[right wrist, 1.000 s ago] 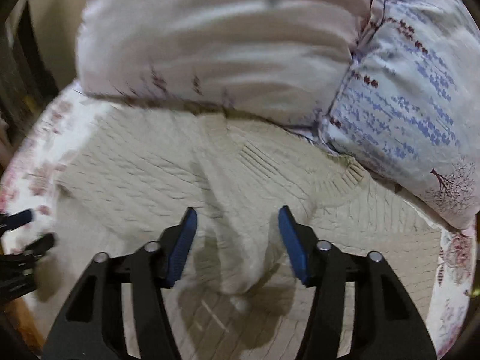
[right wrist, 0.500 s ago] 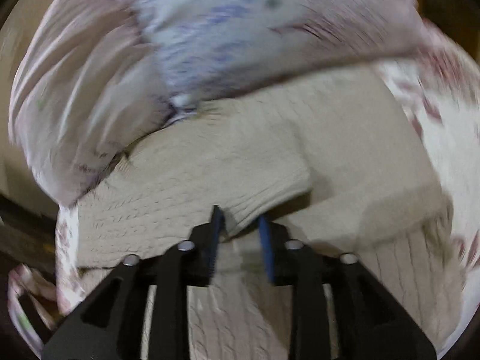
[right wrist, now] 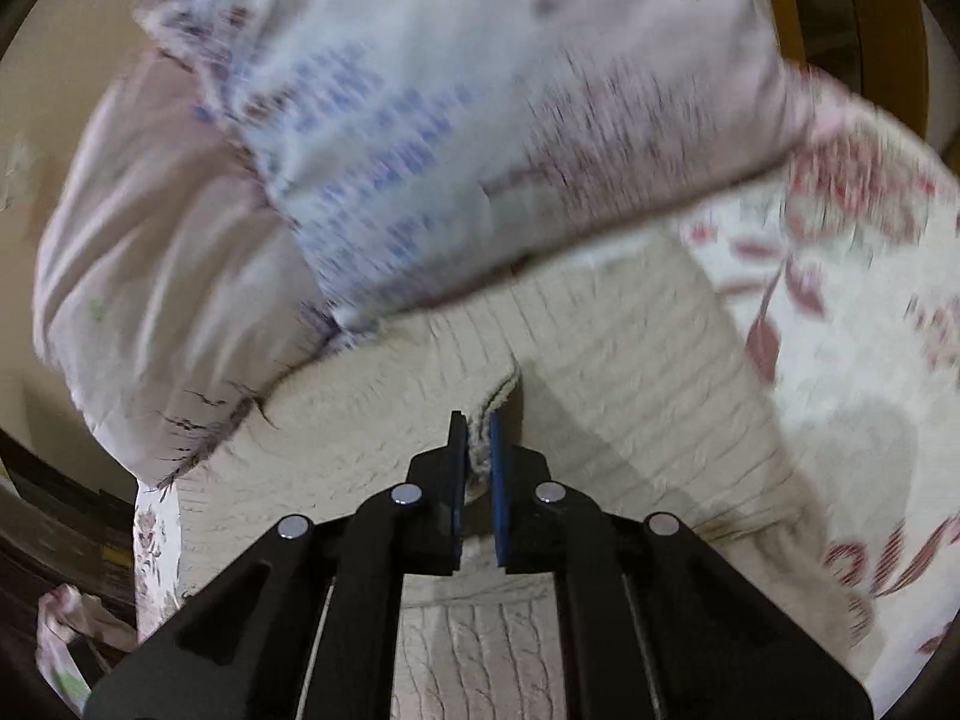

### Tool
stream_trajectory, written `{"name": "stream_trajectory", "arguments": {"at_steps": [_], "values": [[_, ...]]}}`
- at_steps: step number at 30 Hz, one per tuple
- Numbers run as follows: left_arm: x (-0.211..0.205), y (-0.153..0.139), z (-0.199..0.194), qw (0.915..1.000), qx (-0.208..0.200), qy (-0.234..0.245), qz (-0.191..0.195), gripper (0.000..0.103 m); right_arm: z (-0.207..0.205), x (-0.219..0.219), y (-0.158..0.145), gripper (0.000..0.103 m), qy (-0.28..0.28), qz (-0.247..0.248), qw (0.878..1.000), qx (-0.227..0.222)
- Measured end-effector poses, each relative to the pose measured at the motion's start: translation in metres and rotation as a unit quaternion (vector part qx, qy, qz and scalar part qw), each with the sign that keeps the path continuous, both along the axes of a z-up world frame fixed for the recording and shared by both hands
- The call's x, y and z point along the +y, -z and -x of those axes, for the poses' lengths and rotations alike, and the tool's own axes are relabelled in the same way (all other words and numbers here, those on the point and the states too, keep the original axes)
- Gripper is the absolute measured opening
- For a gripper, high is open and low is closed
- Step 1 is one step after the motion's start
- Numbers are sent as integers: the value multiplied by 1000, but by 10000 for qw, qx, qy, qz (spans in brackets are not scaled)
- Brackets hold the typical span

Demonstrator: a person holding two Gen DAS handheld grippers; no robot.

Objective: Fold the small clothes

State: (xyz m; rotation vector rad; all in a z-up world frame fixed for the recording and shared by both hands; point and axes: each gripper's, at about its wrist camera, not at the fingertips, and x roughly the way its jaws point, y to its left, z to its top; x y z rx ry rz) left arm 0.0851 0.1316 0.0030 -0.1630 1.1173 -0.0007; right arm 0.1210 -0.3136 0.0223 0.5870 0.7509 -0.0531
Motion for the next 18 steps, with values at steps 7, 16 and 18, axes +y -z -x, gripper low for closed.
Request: {"name": "stream_trajectory", "arguments": {"at_steps": [7,16,18], "values": [[3,-1,5,9998,15,-22,191,65,-2,-6,33,7,247,391,9954,838],[12,-3,20,9976,28,-3,687,56,34,-23,3,65,-16,19,9992,402],[16,-3,25,9964,35,3,844,55,52,-35,1,66,-142,-82,9989,434]]}}
